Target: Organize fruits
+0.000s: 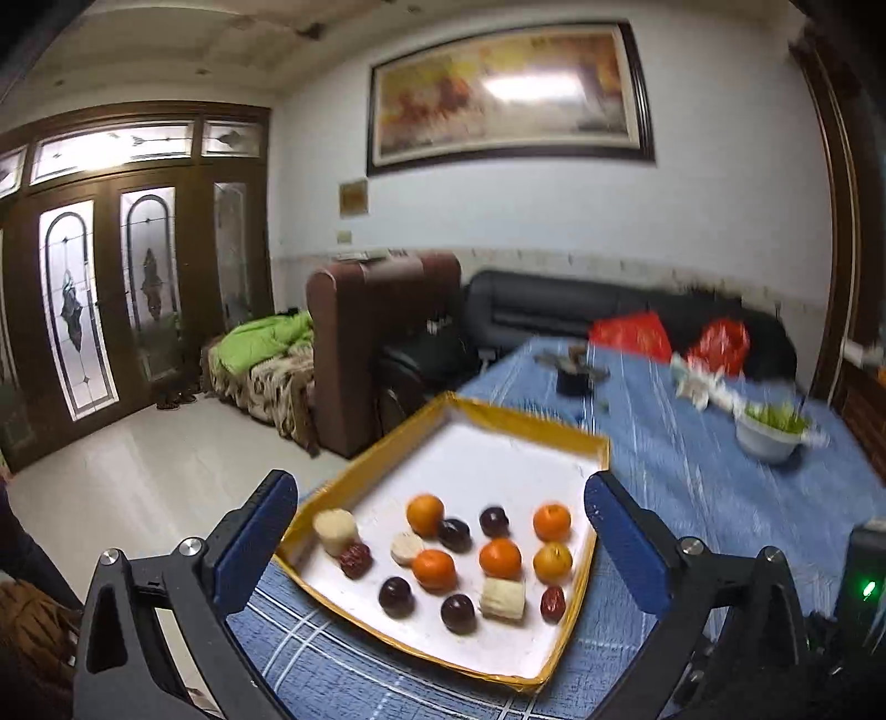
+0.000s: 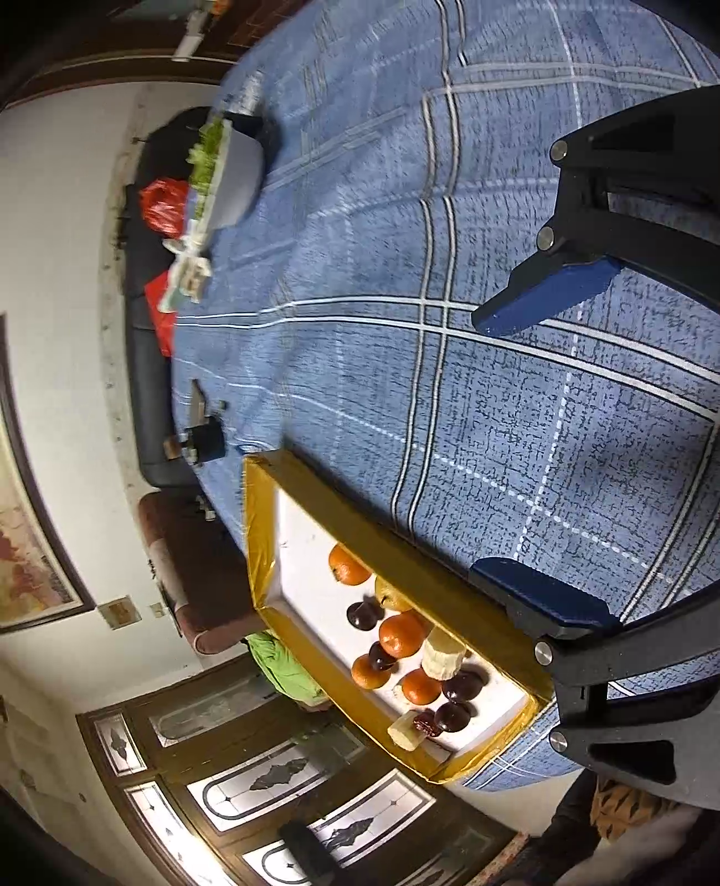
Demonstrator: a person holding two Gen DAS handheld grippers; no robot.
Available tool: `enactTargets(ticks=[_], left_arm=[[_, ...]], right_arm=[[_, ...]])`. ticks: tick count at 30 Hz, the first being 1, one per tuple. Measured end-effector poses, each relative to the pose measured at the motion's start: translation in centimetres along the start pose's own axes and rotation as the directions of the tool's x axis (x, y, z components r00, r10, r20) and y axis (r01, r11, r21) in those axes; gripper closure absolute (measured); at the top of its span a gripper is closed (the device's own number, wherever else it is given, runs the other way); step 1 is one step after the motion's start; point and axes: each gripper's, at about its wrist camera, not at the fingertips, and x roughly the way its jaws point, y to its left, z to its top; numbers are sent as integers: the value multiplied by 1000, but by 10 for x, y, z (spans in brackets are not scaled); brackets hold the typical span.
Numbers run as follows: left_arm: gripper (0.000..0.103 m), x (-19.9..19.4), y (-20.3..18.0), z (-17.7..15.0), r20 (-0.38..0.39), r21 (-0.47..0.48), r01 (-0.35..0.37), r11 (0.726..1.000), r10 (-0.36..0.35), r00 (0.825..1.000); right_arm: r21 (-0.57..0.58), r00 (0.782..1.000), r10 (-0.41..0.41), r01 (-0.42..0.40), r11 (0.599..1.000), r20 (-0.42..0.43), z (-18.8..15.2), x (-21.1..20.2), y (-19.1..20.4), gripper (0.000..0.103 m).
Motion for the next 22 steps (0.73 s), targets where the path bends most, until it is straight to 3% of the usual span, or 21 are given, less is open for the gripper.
enactTargets(ticks=[4, 8, 13, 19, 22], left_arm=[[0, -16, 12, -1, 37, -48, 10, 999, -8, 999], [0, -21, 2, -2, 37, 36, 7, 999, -8, 999], [0, -24, -12, -5, 3, 95, 73, 993, -74, 997], [0, -10, -29, -1, -82, 101, 143, 985, -135, 987], [0, 5, -39, 2, -173, 70, 213, 974, -199, 965]], right_arm=[[-62, 1000, 5, -4, 998, 16, -7, -14, 17, 16], [-122, 999, 14, -8, 993, 49, -10, -30, 33, 14], [-140, 995, 50, -37, 989, 86, -7, -48, 45, 10], [-126, 994, 47, -34, 991, 103, -2, -56, 41, 10], [-74, 993, 24, -15, 997, 116, 3, -61, 21, 10]])
